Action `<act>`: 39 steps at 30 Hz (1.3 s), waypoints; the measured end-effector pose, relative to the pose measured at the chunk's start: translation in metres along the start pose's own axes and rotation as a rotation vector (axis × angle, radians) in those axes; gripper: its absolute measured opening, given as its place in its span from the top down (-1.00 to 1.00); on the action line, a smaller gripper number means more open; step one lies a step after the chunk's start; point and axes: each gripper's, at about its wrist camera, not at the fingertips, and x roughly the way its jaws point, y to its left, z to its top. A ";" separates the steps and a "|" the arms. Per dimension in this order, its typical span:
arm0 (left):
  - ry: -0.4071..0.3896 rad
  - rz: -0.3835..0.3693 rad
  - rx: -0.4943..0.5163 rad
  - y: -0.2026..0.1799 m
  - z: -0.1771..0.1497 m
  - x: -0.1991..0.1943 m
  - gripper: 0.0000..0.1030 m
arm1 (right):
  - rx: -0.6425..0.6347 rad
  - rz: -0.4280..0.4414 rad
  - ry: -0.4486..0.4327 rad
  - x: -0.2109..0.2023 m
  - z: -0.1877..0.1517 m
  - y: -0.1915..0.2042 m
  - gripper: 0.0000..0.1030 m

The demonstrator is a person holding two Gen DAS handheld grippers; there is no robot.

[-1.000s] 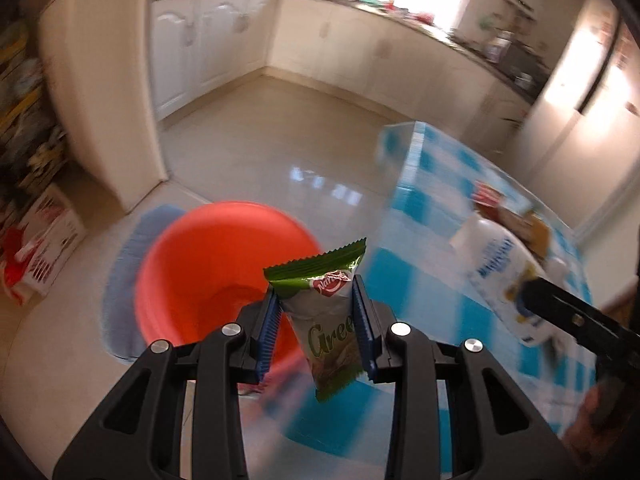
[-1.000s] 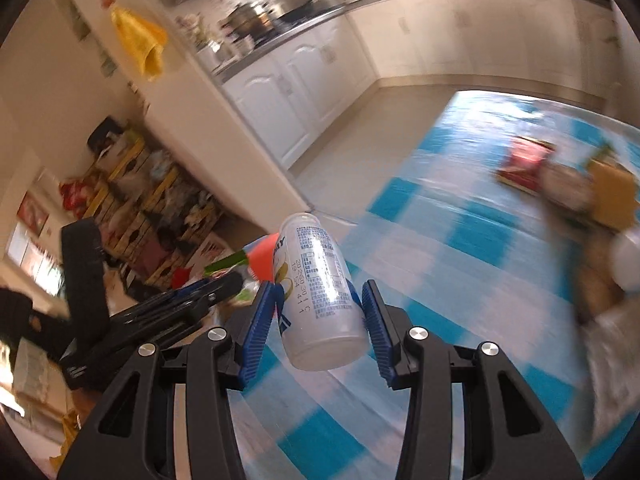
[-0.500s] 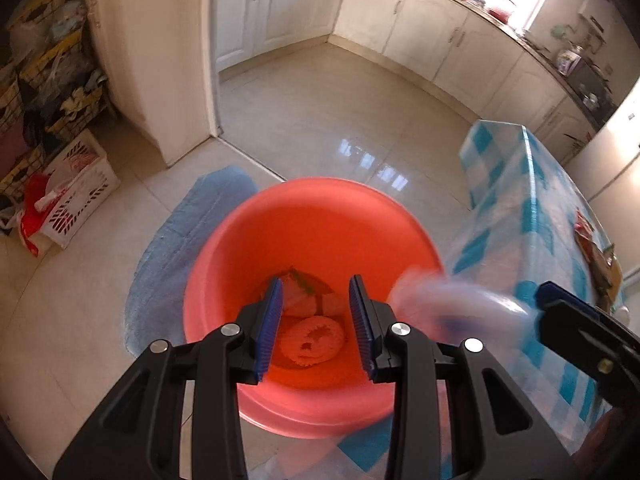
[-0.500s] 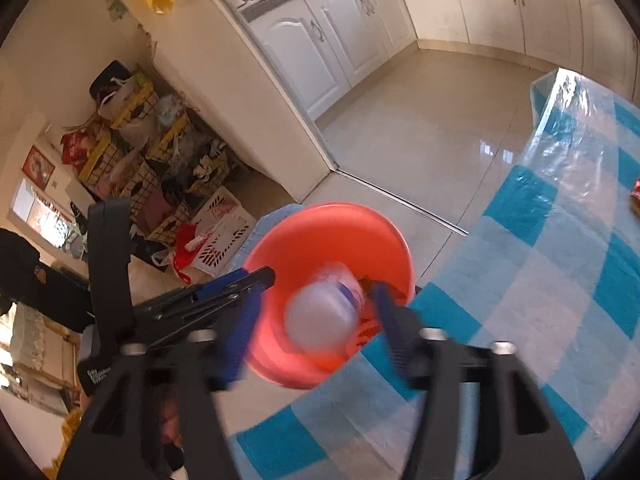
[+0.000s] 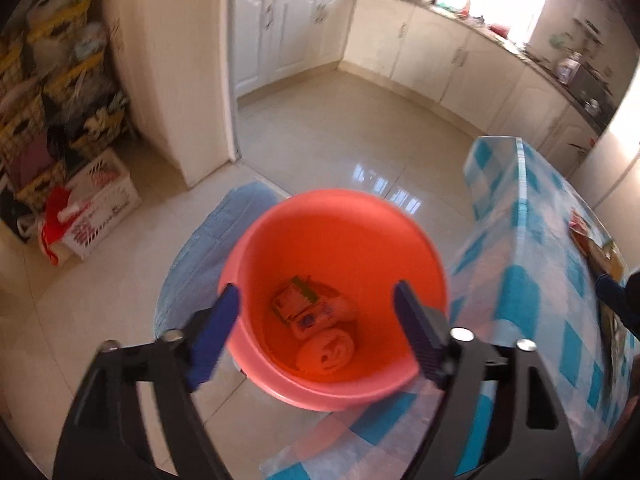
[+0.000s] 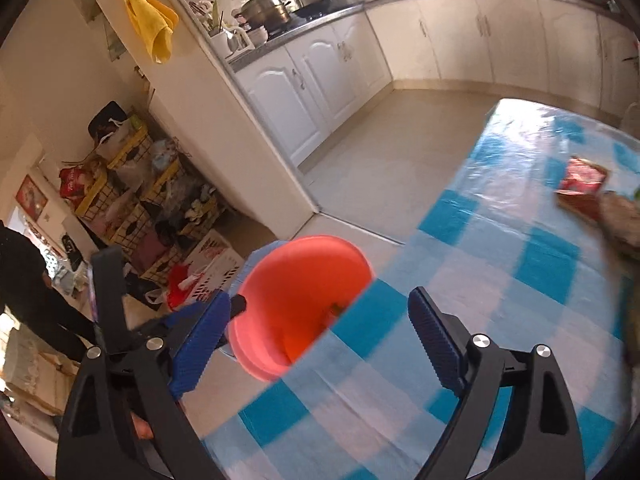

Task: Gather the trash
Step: 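Return both tools to the table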

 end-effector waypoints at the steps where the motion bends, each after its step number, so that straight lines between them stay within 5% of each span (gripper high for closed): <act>1: -0.017 -0.008 0.016 -0.006 0.000 -0.005 -0.62 | -0.003 -0.010 -0.007 -0.005 -0.004 -0.001 -0.74; 12: -0.118 -0.148 0.232 -0.095 -0.017 -0.057 -0.76 | 0.026 -0.162 -0.137 -0.093 -0.057 -0.032 -0.74; 25: -0.041 -0.312 0.421 -0.182 -0.061 -0.069 -0.77 | 0.225 -0.324 -0.226 -0.174 -0.114 -0.118 -0.74; 39: -0.016 -0.465 0.640 -0.271 -0.107 -0.085 -0.77 | 0.459 -0.360 -0.293 -0.230 -0.159 -0.198 -0.74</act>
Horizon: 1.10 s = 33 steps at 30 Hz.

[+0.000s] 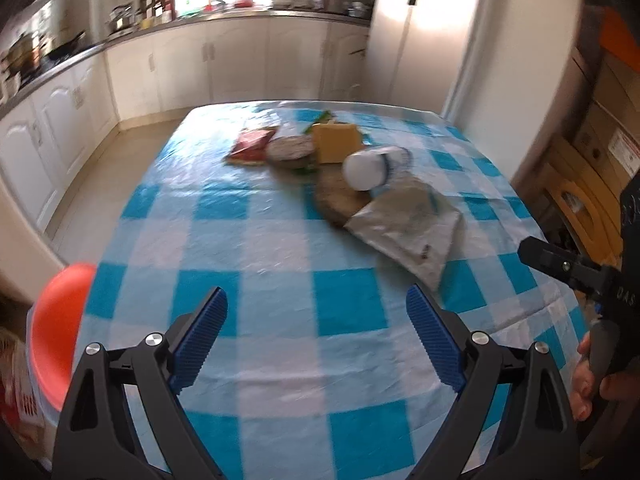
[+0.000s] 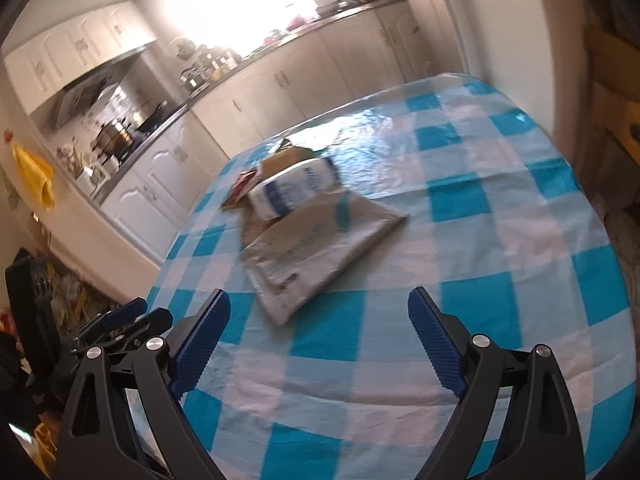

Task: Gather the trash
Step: 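Return both tools to the table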

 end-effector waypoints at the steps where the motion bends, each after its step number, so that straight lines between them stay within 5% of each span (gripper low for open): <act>1: -0.006 0.005 0.008 -0.002 0.002 0.001 -0.77 | 0.016 -0.001 -0.003 -0.001 0.001 -0.007 -0.74; 11: -0.005 0.038 -0.067 0.001 0.055 0.040 -0.77 | 0.070 0.005 -0.013 -0.005 0.003 -0.033 -0.74; 18: 0.029 0.051 -0.264 0.026 0.095 0.078 -0.74 | 0.079 0.004 -0.009 0.000 0.004 -0.042 -0.74; 20: 0.056 0.053 -0.327 0.033 0.103 0.091 -0.56 | 0.069 0.003 -0.005 0.003 0.005 -0.042 -0.74; 25: 0.092 0.036 -0.470 0.051 0.119 0.122 -0.51 | 0.058 0.010 0.005 0.008 0.009 -0.041 -0.74; 33: 0.164 0.085 -0.582 0.069 0.138 0.157 -0.43 | 0.053 0.024 0.020 0.017 0.014 -0.042 -0.74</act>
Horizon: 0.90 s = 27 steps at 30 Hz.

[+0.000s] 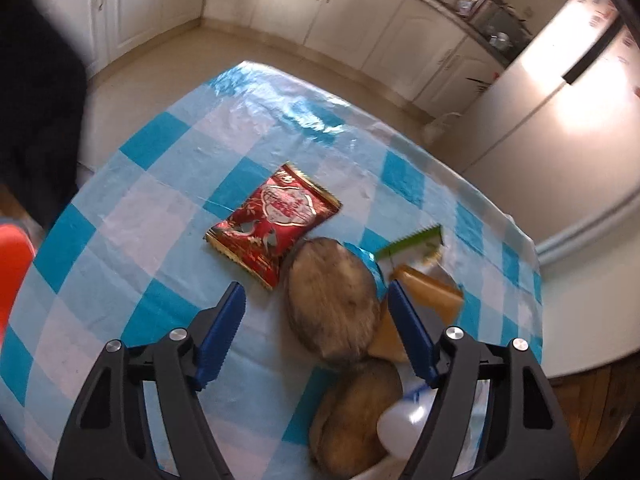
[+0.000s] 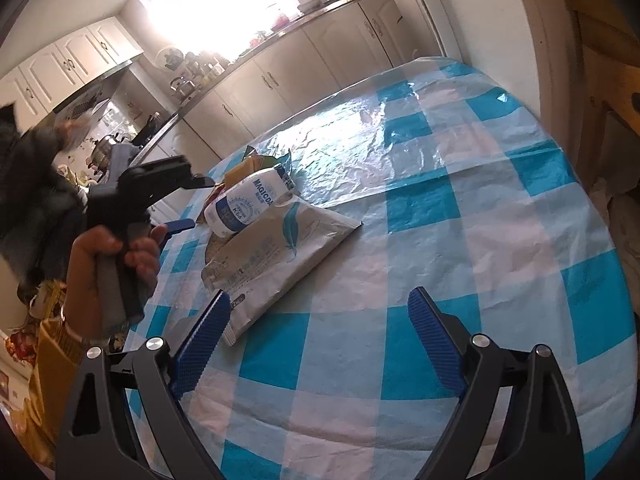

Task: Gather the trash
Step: 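Return both tools to the table, then grasp the round brown disc with the left tool while the right tool grasps a white MAGIC-DAY bottle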

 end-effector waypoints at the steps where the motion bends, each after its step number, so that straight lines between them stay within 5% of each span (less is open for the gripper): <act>1: 0.023 0.002 -0.016 0.000 0.003 0.006 -0.43 | -0.003 0.000 0.004 0.002 0.000 0.001 -0.74; 14: 0.039 0.062 0.000 -0.012 0.012 0.027 -0.44 | -0.064 0.007 0.022 0.022 0.018 0.019 -0.74; 22: 0.019 0.089 0.070 -0.019 -0.001 0.022 -0.10 | -0.099 0.068 0.075 0.053 0.041 0.042 -0.74; 27: 0.010 0.068 0.071 -0.011 -0.007 0.017 -0.10 | -0.094 0.102 0.093 0.074 0.057 0.052 -0.74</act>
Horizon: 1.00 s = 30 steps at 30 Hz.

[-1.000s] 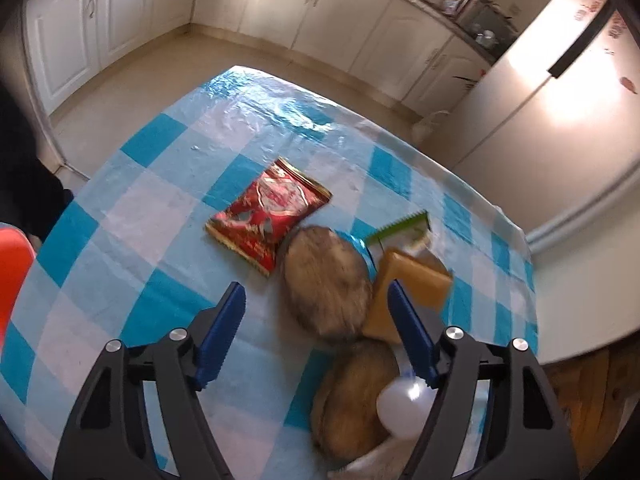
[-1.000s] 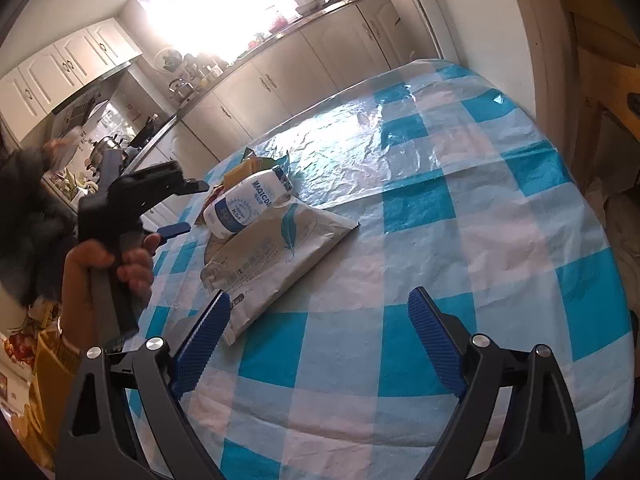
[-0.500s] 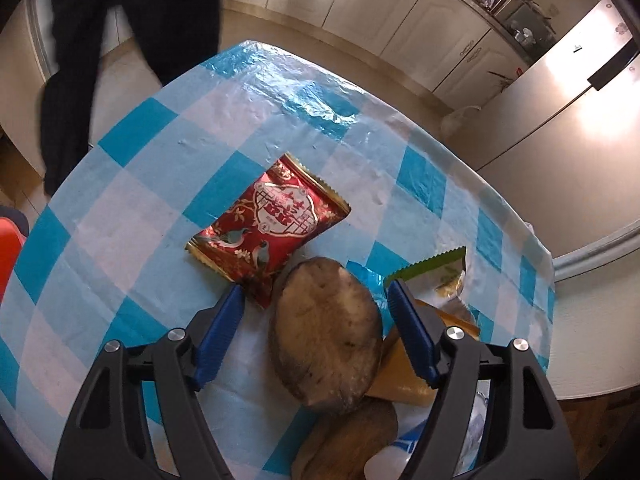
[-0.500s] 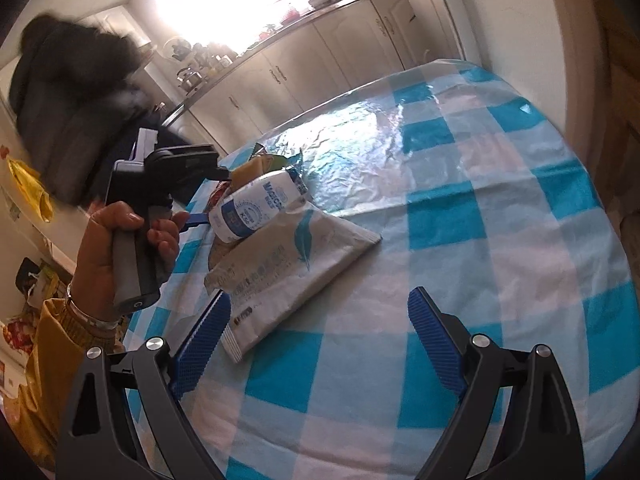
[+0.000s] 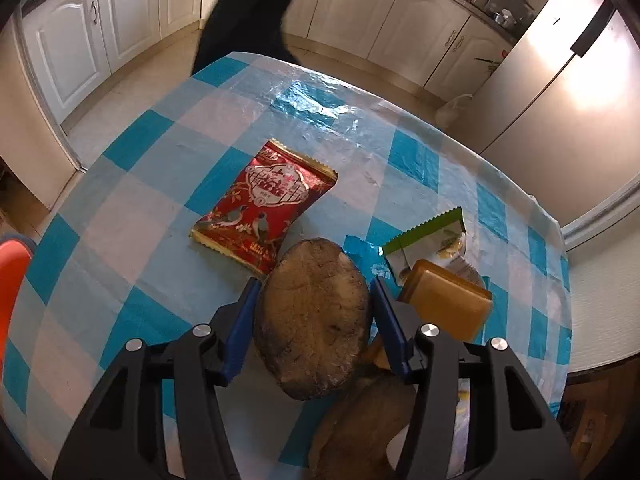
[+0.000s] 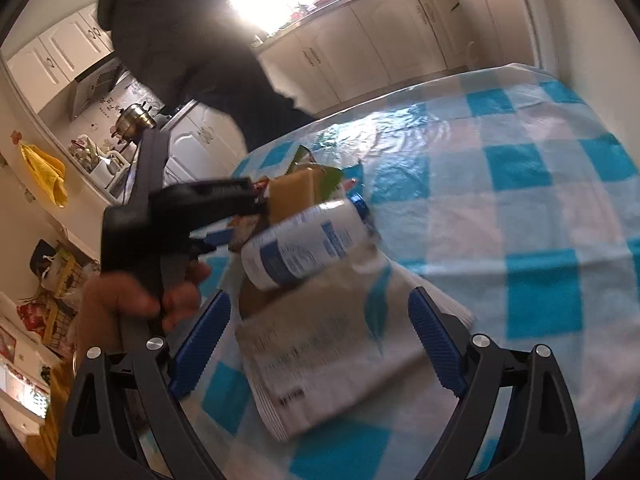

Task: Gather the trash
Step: 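Grasp the round brown disc with the left tool while the right tool grasps a white MAGIC-DAY bottle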

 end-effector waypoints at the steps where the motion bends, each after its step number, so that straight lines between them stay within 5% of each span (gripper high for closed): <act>1: 0.002 -0.006 -0.002 0.002 -0.001 -0.001 -0.09 | 0.007 0.000 0.006 0.004 0.003 0.000 -0.74; 8: 0.015 -0.041 -0.001 0.014 -0.015 -0.011 -0.09 | 0.051 0.041 0.032 0.029 0.023 -0.001 -0.72; 10: 0.020 -0.053 -0.005 0.017 -0.020 -0.015 -0.09 | 0.036 0.020 0.045 0.035 0.028 0.002 -0.42; 12: 0.025 -0.067 -0.007 0.022 -0.024 -0.019 -0.09 | 0.036 0.017 0.060 0.042 0.033 0.003 -0.33; 20: 0.023 -0.095 0.020 0.032 -0.038 -0.028 -0.09 | 0.060 0.062 0.088 0.062 0.040 0.012 -0.32; 30: 0.021 -0.129 0.007 0.054 -0.050 -0.041 -0.09 | 0.093 0.112 0.064 0.066 0.037 0.023 0.06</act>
